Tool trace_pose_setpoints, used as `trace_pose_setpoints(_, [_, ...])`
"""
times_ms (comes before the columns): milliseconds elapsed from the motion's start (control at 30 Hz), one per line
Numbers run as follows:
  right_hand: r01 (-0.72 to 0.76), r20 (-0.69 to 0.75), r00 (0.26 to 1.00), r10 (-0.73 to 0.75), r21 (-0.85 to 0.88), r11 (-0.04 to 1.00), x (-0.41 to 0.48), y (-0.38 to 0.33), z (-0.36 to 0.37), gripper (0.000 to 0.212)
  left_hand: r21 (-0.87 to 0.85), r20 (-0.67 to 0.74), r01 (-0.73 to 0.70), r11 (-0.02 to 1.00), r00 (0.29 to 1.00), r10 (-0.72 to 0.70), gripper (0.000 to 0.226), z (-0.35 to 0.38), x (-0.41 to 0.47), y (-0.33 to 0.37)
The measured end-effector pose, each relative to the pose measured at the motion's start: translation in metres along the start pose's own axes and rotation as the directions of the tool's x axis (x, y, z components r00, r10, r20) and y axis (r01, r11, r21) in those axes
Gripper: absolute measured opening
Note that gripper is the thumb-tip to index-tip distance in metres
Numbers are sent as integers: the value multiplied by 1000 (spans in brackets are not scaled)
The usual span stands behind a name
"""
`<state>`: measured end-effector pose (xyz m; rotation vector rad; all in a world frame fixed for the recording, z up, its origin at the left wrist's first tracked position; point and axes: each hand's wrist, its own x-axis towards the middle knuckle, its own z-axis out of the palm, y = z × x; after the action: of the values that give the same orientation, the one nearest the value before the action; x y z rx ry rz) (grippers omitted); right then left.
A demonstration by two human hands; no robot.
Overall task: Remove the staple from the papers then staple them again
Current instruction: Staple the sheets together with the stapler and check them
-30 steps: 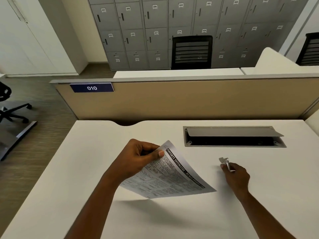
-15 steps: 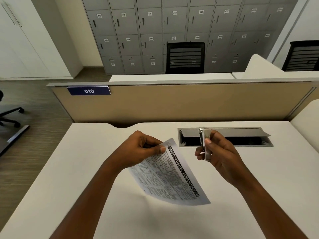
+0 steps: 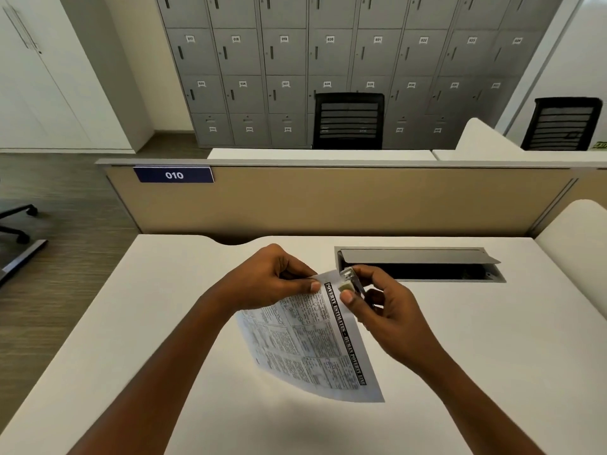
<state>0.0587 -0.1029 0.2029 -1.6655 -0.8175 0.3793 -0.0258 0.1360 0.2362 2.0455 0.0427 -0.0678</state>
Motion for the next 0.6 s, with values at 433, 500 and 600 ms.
trace_pose_setpoints(433, [159, 118, 985, -129, -293, 943, 7, -24, 2, 35, 148, 39, -50, 988, 998, 44, 16, 4, -6, 4])
trace_pose_setpoints(500, [164, 177, 978, -109, -336, 927, 12, -30, -2, 38, 169, 61, -51, 984, 997, 41, 16, 5, -6, 6])
trace_pose_setpoints(600, [143, 253, 967, -40, -400, 905, 22, -36, -9, 43, 174, 86, -33, 984, 996, 18, 14, 6, -5, 8])
